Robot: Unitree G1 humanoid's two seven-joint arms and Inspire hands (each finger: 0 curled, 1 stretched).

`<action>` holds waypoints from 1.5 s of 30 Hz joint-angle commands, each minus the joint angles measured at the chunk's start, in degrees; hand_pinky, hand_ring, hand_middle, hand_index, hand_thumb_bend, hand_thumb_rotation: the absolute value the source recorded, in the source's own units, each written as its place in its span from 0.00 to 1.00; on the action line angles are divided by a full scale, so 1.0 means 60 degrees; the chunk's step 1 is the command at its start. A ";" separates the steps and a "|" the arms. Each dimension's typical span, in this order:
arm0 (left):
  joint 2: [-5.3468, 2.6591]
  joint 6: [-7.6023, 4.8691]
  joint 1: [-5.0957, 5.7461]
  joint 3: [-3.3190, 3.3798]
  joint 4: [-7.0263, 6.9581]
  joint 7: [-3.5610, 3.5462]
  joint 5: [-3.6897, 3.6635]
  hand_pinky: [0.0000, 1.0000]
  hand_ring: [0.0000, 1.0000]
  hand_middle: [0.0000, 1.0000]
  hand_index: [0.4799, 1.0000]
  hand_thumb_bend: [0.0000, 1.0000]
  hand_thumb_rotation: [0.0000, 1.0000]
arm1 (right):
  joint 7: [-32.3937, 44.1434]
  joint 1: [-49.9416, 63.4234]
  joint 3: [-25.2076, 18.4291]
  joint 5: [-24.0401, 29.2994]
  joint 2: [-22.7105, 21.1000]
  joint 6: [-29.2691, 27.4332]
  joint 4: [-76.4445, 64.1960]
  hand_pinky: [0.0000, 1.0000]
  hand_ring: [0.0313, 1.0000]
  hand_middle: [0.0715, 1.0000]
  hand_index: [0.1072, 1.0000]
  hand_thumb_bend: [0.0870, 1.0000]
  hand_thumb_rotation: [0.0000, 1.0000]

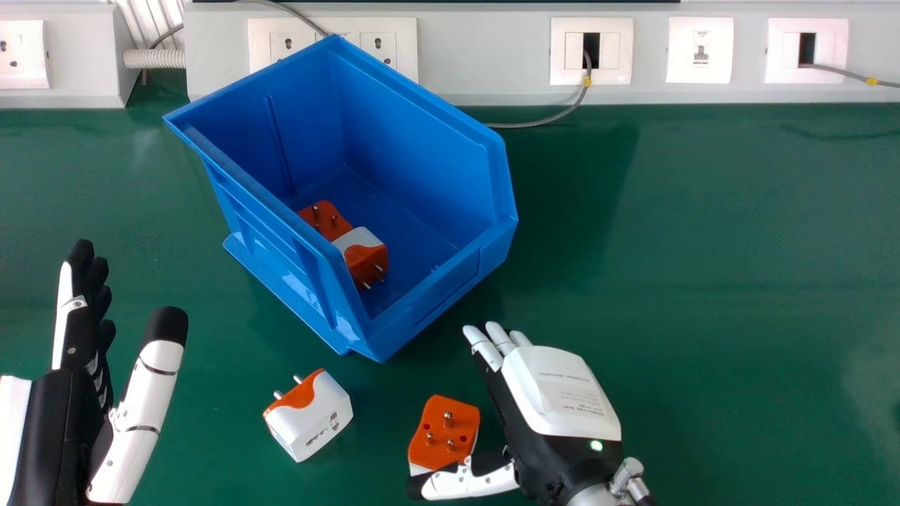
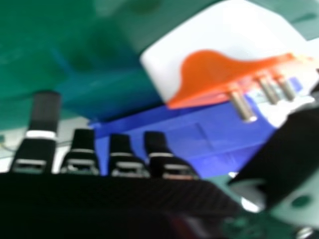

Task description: Pick all objects and put in blue box

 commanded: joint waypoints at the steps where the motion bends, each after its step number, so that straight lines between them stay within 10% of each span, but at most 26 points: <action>1: 0.0037 -0.0014 -0.0045 0.0067 -0.0295 0.0054 -0.0042 1.00 1.00 1.00 1.00 0.61 0.81 | 0.0405 0.0173 0.0283 0.0157 -0.0021 -0.0083 0.0099 0.88 0.95 0.97 0.92 0.79 0.51; 45: 0.0076 0.0273 -0.0030 0.0196 -0.0564 0.0026 -0.0034 1.00 1.00 1.00 1.00 0.61 0.82 | 0.1769 -0.1661 0.0945 0.0029 0.0570 0.1079 0.2151 0.84 0.93 0.95 0.91 0.80 0.48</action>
